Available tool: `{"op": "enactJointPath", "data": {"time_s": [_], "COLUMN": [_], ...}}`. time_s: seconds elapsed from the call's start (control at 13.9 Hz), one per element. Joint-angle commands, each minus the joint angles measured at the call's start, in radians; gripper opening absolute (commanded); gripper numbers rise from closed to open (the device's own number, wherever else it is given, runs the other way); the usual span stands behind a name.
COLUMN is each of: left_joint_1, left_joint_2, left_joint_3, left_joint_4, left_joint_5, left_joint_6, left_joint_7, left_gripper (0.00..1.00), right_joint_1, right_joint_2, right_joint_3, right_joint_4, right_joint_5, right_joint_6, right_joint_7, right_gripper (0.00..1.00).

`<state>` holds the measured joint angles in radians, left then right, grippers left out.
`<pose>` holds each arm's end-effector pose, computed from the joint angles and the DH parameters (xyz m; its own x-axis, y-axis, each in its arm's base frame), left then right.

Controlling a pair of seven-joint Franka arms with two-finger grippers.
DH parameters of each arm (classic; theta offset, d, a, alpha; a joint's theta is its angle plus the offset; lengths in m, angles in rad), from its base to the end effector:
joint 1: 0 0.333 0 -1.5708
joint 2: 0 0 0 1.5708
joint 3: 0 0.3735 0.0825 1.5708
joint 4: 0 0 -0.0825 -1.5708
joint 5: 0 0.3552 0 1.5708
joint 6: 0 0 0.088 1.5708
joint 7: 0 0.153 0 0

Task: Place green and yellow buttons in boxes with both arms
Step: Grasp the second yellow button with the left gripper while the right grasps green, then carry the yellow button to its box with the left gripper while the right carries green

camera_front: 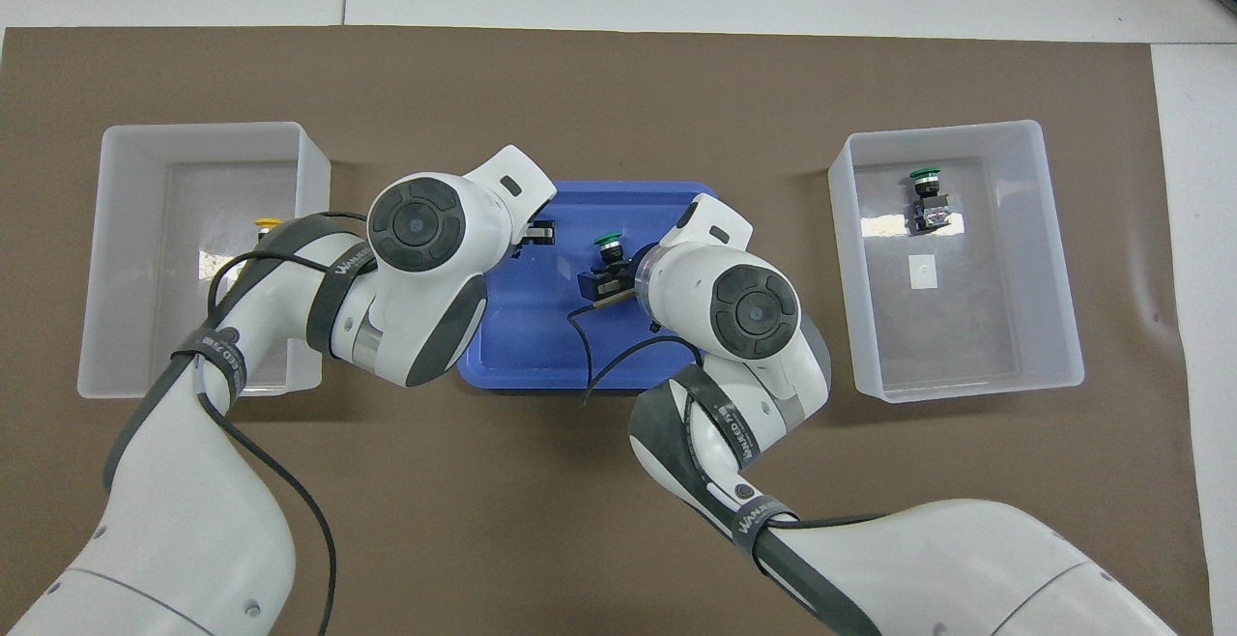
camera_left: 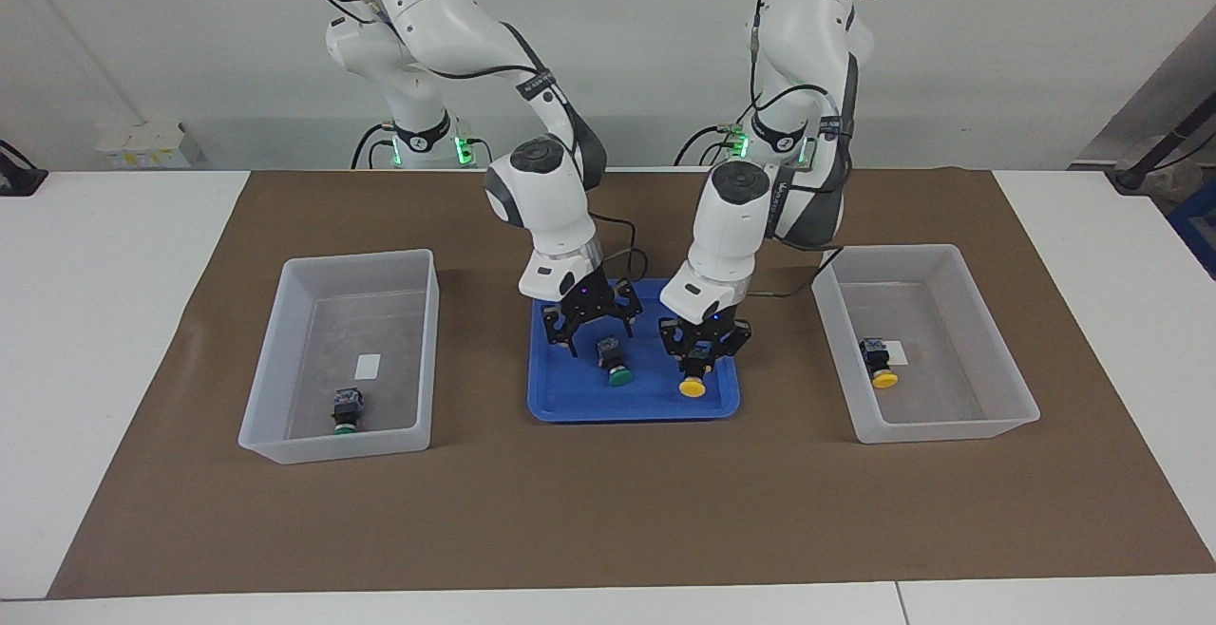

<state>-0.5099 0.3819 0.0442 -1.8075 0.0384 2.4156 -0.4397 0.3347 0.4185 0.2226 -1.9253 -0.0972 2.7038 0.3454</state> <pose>0.6007 -0.3036 0.3810 0.9736 -0.0496 0.2227 -0.0626 -0.9967 0.0520 0.5794 0.3466 0.3458 0.9169 0.2152 0.3361 0.2751 -0.9509 -0.1417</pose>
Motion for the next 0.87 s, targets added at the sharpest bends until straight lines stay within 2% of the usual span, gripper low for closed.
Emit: {"op": "enactJointPath", "data": {"time_s": [0.0,0.14,0.22,0.29,0.36,0.51,0.58,0.65,0.79], "left_joint_1": [0.06,0.105,0.138,0.178,0.21,0.284,0.316,0.339,0.379], "left_joint_2": [0.017,0.014,0.012,0.009,0.003,-0.008,-0.009,-0.018,-0.034], "left_joint_3": [-0.006,-0.009,-0.014,-0.018,-0.02,-0.02,-0.021,-0.017,-0.003], "left_joint_4": [0.103,0.16,0.18,0.195,0.209,0.241,0.249,0.249,0.235], "left_joint_5": [-0.032,-0.035,-0.038,-0.04,-0.04,-0.04,-0.04,-0.04,-0.046], "left_joint_6": [-0.096,-0.162,-0.194,-0.226,-0.265,-0.347,-0.371,-0.384,-0.392], "left_joint_7": [0.019,0.022,0.03,0.059,0.099,0.178,0.224,0.27,0.372], "left_gripper": [0.0,0.0,0.0,0.0,0.0,0.0,0.0,0.0,0.0], "right_joint_1": [0.001,0.001,0.0,0.0,0.001,0.0,-0.006,-0.02,-0.09], "right_joint_2": [0.042,0.051,0.052,0.054,0.057,0.057,0.054,0.031,-0.064], "right_joint_3": [-0.003,-0.003,-0.003,-0.003,-0.003,-0.005,-0.005,-0.008,-0.005], "right_joint_4": [0.017,0.017,0.015,0.015,0.014,0.015,0.015,0.009,-0.03], "right_joint_5": [-0.062,-0.105,-0.139,-0.157,-0.16,-0.16,-0.162,-0.162,-0.165], "right_joint_6": [0.04,0.044,0.042,0.042,0.042,0.042,0.04,0.028,0.004], "right_joint_7": [0.027,0.053,0.06,0.07,0.076,0.076,0.076,0.075,0.069], "right_gripper": [1.0,1.0,0.85,0.62,0.47,0.04,0.0,0.0,0.0]}}
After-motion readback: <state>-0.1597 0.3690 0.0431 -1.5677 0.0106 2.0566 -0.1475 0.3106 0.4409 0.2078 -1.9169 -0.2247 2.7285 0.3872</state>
